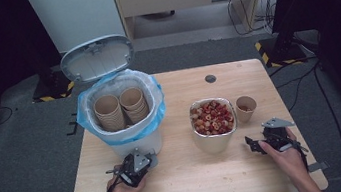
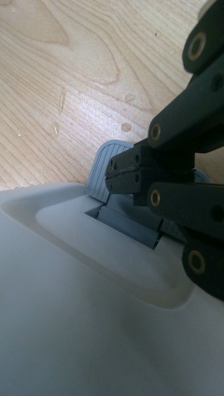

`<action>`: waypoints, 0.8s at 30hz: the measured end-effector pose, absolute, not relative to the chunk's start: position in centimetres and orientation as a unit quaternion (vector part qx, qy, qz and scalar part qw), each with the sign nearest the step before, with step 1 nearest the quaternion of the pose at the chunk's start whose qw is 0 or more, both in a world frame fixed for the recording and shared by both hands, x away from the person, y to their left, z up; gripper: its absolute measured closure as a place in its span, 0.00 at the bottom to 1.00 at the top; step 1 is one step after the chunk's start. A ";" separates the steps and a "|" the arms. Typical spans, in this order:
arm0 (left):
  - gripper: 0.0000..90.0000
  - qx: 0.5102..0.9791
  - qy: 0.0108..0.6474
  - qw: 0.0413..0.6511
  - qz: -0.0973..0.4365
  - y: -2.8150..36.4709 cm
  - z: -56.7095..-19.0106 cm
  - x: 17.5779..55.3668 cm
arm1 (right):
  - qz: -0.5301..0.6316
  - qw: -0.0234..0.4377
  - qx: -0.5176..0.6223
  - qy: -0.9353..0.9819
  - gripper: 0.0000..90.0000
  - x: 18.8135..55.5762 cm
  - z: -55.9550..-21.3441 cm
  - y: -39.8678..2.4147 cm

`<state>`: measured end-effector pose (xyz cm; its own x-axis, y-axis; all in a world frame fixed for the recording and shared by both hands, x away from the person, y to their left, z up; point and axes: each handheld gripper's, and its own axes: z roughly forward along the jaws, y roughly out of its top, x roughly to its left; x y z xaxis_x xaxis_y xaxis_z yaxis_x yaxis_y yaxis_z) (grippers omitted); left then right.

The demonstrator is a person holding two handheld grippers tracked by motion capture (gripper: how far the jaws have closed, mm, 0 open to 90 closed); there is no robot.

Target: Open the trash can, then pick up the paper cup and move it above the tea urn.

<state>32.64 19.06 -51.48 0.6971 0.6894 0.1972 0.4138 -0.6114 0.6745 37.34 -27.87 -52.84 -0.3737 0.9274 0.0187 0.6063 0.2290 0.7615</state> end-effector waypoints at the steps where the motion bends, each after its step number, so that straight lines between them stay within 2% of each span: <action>1: 1.00 0.869 0.318 0.307 0.225 19.1 -51.5 32.6 | 0.353 0.232 0.512 0.748 0.08 37.4 -52.8 -27.9; 24: 1.00 0.869 0.318 0.307 0.223 19.1 -51.5 32.7 | 0.363 0.267 0.524 0.722 0.06 38.0 -51.7 -28.2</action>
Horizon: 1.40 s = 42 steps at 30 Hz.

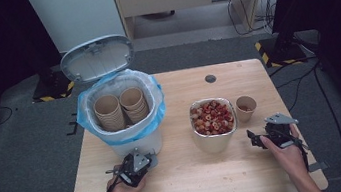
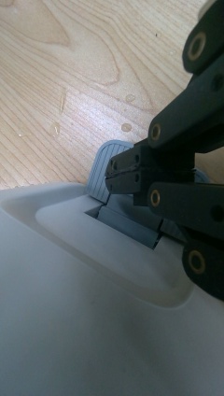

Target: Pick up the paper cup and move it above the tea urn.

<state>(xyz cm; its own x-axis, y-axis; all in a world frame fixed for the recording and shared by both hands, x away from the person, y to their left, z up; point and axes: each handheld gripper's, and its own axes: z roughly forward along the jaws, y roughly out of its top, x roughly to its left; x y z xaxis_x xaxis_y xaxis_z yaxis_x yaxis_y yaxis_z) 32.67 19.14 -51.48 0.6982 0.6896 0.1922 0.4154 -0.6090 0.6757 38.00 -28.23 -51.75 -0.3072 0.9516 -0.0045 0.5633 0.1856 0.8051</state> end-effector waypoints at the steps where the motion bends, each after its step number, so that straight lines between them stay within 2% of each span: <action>1: 1.00 0.868 0.318 0.308 0.223 19.1 -51.5 32.7 | 0.366 0.269 0.528 0.718 0.06 38.2 -51.5 -28.2; 12: 1.00 0.868 0.318 0.308 0.223 19.1 -51.5 32.7 | 0.369 0.275 0.513 0.724 0.05 39.1 -49.7 -26.9; 19: 1.00 0.868 0.318 0.309 0.223 19.2 -51.5 32.7 | 0.382 0.282 0.504 0.722 0.05 41.1 -48.8 -26.3; 42: 1.00 0.868 0.318 0.310 0.222 19.2 -51.5 32.7 | 0.416 0.285 0.521 0.689 0.16 45.5 -51.8 -25.7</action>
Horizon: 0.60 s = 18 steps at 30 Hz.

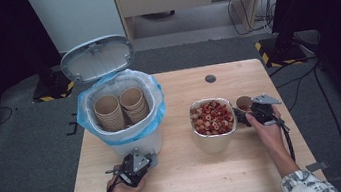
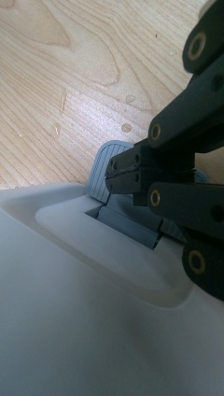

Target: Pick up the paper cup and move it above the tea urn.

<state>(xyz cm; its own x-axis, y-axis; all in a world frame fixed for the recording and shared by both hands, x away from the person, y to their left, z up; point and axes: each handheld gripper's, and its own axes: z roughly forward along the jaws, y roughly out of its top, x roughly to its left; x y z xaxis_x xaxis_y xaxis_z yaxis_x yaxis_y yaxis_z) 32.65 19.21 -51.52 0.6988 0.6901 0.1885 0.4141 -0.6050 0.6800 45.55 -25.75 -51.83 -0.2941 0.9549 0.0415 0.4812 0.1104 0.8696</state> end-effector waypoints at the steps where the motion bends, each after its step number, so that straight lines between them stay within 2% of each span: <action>1: 1.00 0.868 0.318 0.310 0.222 19.2 -51.5 32.7 | 0.418 0.286 0.520 0.688 0.18 45.7 -52.0 -25.7; 11: 1.00 0.868 0.318 0.311 0.222 19.2 -51.5 32.6 | 0.424 0.299 0.502 0.692 0.29 46.0 -52.4 -26.0; 18: 1.00 0.868 0.318 0.311 0.220 19.3 -51.5 32.7 | 0.432 0.310 0.482 0.697 0.32 45.4 -51.3 -26.6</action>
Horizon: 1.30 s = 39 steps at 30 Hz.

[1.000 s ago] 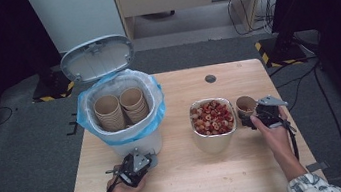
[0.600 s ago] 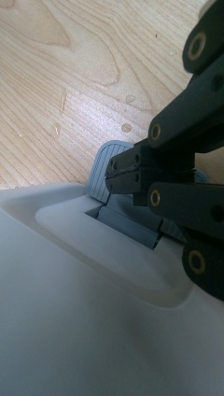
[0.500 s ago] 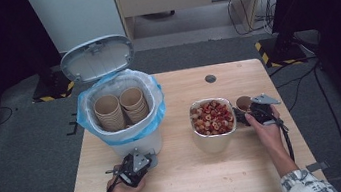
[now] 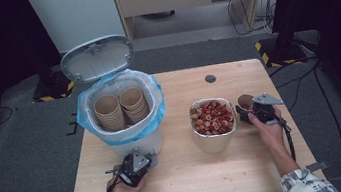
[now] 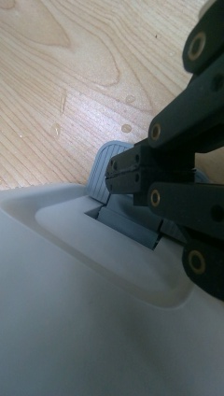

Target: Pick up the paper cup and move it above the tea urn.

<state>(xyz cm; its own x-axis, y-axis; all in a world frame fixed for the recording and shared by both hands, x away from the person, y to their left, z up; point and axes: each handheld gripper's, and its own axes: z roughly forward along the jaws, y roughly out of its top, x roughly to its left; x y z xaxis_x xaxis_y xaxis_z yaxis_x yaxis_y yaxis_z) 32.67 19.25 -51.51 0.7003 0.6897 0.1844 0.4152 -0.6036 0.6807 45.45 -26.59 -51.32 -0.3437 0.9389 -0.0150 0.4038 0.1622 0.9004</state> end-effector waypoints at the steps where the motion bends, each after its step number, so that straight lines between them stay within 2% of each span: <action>1: 1.00 0.868 0.318 0.311 0.221 19.2 -51.5 32.7 | 0.433 0.313 0.479 0.696 0.32 45.3 -51.0 -26.7; 19: 1.00 0.868 0.317 0.310 0.222 19.2 -51.5 32.7 | 0.399 0.379 0.389 0.739 0.32 44.4 -44.2 -29.3; 39: 1.00 0.868 0.318 0.310 0.222 19.2 -51.5 32.7 | 0.402 0.388 0.345 0.754 0.32 45.6 -40.9 -27.7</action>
<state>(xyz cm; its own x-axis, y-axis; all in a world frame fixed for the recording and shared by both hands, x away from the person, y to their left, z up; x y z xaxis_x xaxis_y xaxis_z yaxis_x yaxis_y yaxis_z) 32.66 19.20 -51.51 0.6997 0.6894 0.1874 0.4146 -0.6054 0.6794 45.62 -27.66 -40.87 -0.4602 0.8323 -0.3090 0.2085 0.4396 0.8737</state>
